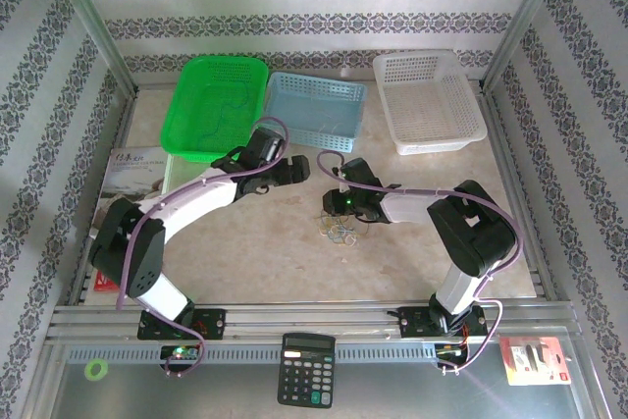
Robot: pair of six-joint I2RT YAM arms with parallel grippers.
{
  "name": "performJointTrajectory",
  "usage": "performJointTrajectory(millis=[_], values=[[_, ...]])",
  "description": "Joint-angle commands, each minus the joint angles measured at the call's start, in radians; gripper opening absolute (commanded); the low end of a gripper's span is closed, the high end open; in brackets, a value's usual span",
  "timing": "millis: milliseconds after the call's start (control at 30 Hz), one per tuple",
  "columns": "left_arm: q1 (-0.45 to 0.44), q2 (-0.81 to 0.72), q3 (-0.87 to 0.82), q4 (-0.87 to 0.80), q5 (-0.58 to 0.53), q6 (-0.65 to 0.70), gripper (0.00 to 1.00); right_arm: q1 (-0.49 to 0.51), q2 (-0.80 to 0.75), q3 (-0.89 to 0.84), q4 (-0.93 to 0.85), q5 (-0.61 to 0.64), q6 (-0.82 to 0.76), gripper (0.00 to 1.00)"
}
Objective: Untangle the cables
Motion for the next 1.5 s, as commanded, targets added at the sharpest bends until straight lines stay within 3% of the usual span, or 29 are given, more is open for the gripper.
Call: performJointTrajectory(millis=[0,233,500,700,1033,1300,1467], values=[[-0.012,0.025,0.023,-0.039,0.009,0.033,0.94,-0.007,-0.055,-0.013,0.033,-0.069,0.006,0.26],[-0.013,0.032,0.037,-0.038,-0.007,0.045,0.96,-0.01,-0.259,-0.037,-0.071,-0.065,-0.01,0.42],[-0.014,0.051,0.072,-0.072,-0.046,0.082,0.97,0.001,-0.424,-0.202,-0.153,0.064,0.03,0.46],[-0.013,0.078,0.097,-0.092,-0.053,0.102,0.97,0.003,-0.44,-0.283,-0.132,0.099,0.051,0.41],[-0.05,0.163,0.156,-0.133,-0.031,0.143,0.92,0.009,-0.229,-0.26,0.061,0.016,-0.004,0.14],[-0.116,0.267,0.265,-0.194,-0.102,0.174,0.87,0.016,-0.229,-0.274,0.075,0.024,0.003,0.14],[-0.143,0.359,0.349,-0.235,-0.142,0.173,0.76,0.016,-0.23,-0.298,0.09,0.033,0.008,0.14]])
